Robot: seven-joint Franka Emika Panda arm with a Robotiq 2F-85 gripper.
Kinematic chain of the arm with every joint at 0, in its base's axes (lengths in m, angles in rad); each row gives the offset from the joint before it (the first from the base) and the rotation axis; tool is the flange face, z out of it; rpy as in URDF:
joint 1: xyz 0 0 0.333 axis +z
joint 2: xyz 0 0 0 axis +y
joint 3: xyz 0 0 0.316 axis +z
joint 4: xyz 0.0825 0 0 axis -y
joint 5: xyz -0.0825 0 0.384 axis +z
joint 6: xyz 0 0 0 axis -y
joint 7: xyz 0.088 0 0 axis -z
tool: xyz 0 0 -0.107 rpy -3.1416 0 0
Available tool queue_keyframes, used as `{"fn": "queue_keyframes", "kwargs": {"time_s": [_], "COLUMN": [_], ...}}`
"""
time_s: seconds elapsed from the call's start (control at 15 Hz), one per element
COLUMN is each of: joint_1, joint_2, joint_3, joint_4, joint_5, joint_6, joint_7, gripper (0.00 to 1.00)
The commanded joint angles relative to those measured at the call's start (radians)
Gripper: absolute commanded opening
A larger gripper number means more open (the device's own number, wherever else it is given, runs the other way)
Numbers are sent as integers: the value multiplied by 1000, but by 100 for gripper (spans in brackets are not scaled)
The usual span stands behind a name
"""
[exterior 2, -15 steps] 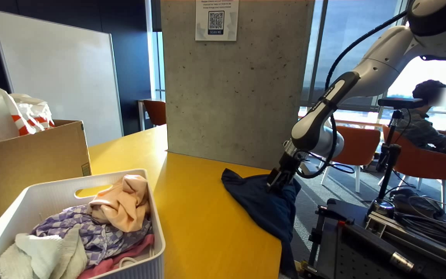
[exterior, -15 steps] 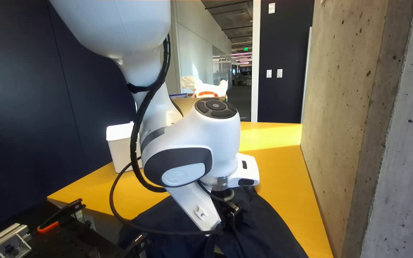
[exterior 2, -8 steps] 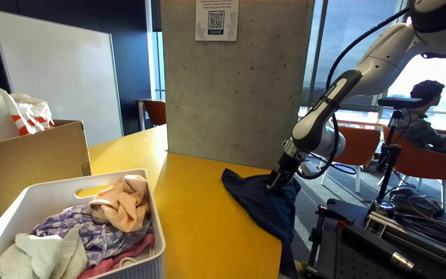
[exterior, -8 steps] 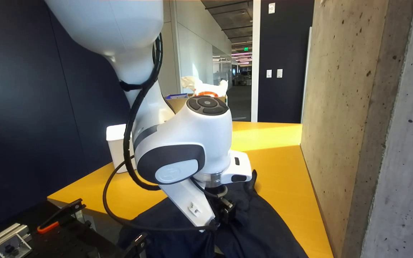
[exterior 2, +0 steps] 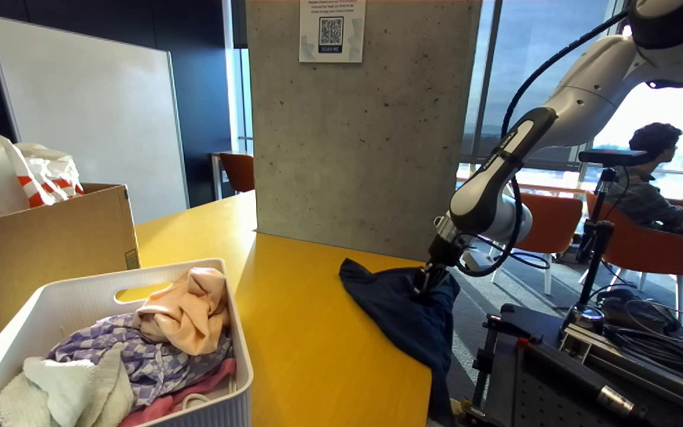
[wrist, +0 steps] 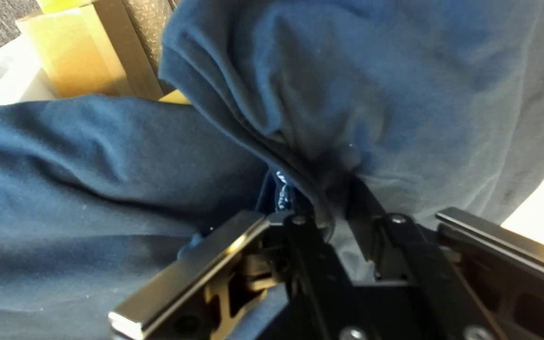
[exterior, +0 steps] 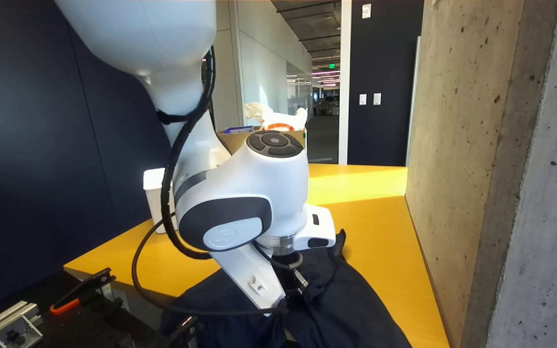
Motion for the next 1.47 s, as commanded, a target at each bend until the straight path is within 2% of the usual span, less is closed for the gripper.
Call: {"fn": "queue_keyframes", "kwargs": {"time_s": [0.0,0.2,0.4,0.47,0.6,0.87,1.07,1.2,1.4], "joint_1": [-17,-3,27,62,184,406,551,624,713], "joint_2": [-49,-116,-201,-234,-275,-255,-224,-203,-171], "joint_3": [22,37,47,28,-88,-362,-539,-603,-633], "joint_4": [-55,-83,-47,-14,55,189,296,383,553], "joint_5": [-22,-17,2,9,28,37,20,30,31], "joint_6": [29,24,-53,-129,-291,-559,-719,-813,-964], "joint_7": [32,57,101,123,173,238,316,351,410], "gripper": [0,0,1,1,1,1,1,1,1]}}
